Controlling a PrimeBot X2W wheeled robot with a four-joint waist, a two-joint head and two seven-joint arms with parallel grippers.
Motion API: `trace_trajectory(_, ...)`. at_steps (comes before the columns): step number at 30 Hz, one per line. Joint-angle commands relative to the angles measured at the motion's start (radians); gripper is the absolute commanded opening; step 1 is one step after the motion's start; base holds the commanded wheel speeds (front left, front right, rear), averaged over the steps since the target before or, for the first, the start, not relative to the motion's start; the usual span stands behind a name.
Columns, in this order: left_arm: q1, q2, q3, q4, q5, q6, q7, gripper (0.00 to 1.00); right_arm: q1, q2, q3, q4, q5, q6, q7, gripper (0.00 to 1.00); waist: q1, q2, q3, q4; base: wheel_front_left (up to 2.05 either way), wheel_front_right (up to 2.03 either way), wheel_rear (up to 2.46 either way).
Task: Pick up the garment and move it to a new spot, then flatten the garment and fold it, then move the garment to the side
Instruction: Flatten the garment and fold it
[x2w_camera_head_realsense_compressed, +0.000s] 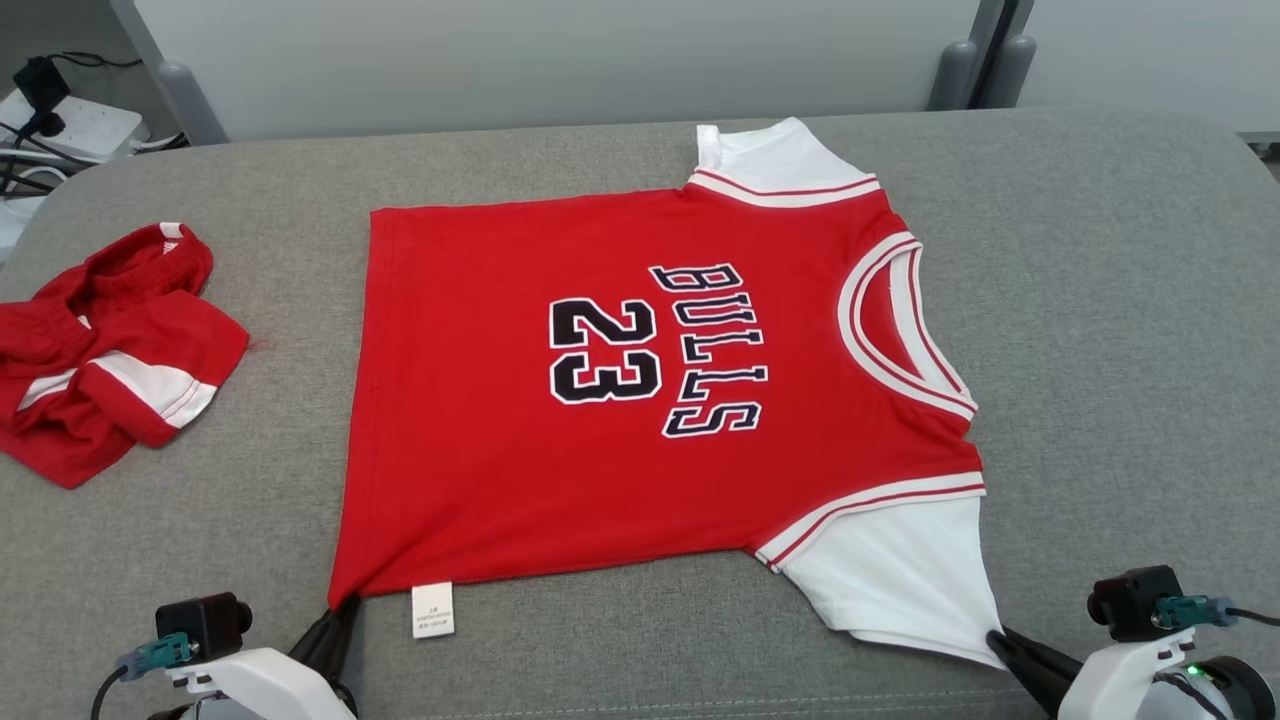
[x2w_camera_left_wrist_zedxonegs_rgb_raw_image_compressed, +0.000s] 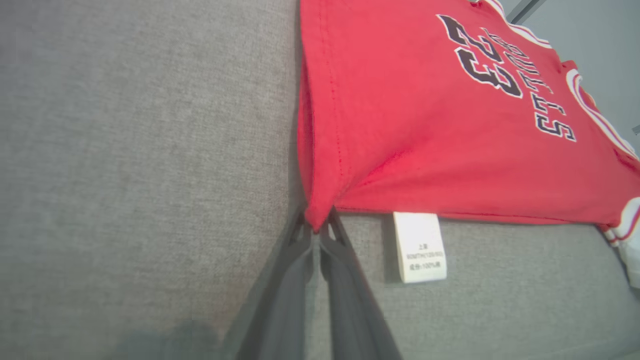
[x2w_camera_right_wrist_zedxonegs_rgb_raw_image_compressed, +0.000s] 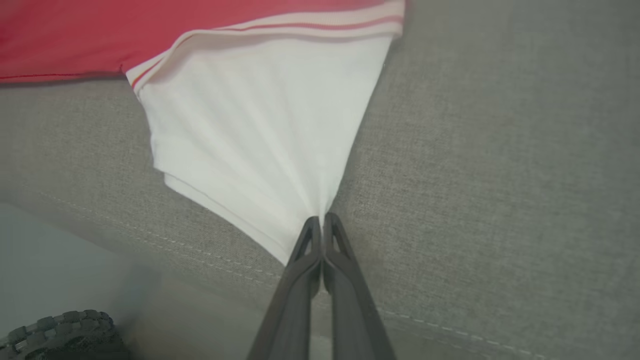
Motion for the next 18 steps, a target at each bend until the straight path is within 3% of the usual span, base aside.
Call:
trace_trajectory(1, -0.027, 0.052, 0.026, 0.002, -0.007, 0.001, -0.005, 0.0, -0.009, -0.046, 0.019, -0.028, 0.016, -0.005, 0.013, 0.0, 0.0, -0.0001, -0.006, 0.002, 0.0, 0.0, 0.0)
trace_trajectory(11, -0.044, 0.112, -0.048, 0.039, -0.038, 0.001, 0.015, 0.0, 0.018, -0.174, 0.103, -0.185, 0.138, -0.005, 0.152, 0.0, 0.0, -0.0001, -0.037, -0.002, 0.0, 0.0, 0.0)
trace_trajectory(18, -0.045, 0.151, -0.096, 0.032, -0.044, 0.001, 0.06, 0.0, 0.04, -0.224, 0.11, -0.276, 0.202, -0.005, 0.207, 0.0, 0.0, -0.0001, -0.046, -0.003, 0.0, 0.0, 0.0)
